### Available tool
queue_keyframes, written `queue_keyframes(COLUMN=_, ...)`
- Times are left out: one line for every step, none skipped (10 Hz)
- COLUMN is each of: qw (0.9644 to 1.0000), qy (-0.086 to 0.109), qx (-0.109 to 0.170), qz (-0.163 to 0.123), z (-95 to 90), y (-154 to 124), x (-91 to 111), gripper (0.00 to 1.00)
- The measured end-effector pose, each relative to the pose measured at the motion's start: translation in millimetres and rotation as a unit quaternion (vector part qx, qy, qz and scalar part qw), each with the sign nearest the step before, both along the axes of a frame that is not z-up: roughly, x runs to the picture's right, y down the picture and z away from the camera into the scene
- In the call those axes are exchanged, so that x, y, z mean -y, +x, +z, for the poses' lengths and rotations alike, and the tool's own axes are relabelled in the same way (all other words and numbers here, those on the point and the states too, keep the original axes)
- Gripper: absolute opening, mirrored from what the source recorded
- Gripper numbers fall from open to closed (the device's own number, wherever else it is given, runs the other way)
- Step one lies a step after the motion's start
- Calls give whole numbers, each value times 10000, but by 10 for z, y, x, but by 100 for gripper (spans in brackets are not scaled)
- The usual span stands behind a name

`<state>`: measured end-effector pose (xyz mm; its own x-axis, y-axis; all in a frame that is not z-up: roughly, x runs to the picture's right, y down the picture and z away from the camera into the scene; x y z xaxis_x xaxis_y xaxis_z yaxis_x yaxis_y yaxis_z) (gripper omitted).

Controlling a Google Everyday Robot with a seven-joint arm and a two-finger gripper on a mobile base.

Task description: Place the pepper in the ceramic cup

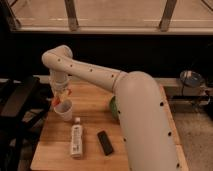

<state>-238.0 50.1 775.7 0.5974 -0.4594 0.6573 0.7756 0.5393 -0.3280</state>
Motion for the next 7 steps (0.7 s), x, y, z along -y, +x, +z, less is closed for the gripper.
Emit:
queue_keyframes(qw=10000, qy=-3, qx=1, qz=-3, z=-1, y=-2, x=1, gripper=19)
queue_keyframes(qw=10000, qy=-14, qx=9, qz=-17, z=-5, y=3, x=-12, gripper=30)
queue_keyframes(qw=10000, qy=-3, qx=38, qz=6, z=-5, y=1, x=-13, gripper=38)
queue_keyframes(qw=10000, qy=10, qx=63, qz=34, z=-5, y=5, x=-9, gripper=46)
queue_keyframes(qw=9999, qy=46, qx=126, qz=105, z=-9, y=6, x=-10, gripper=60)
queue_keyframes(qw=9998, qy=57, qx=124, qz=129, z=-7, y=26, x=3, gripper=68)
queue_keyframes(qw=9998, qy=55, qx=130, qz=124, z=-9, y=19, x=0, gripper=75)
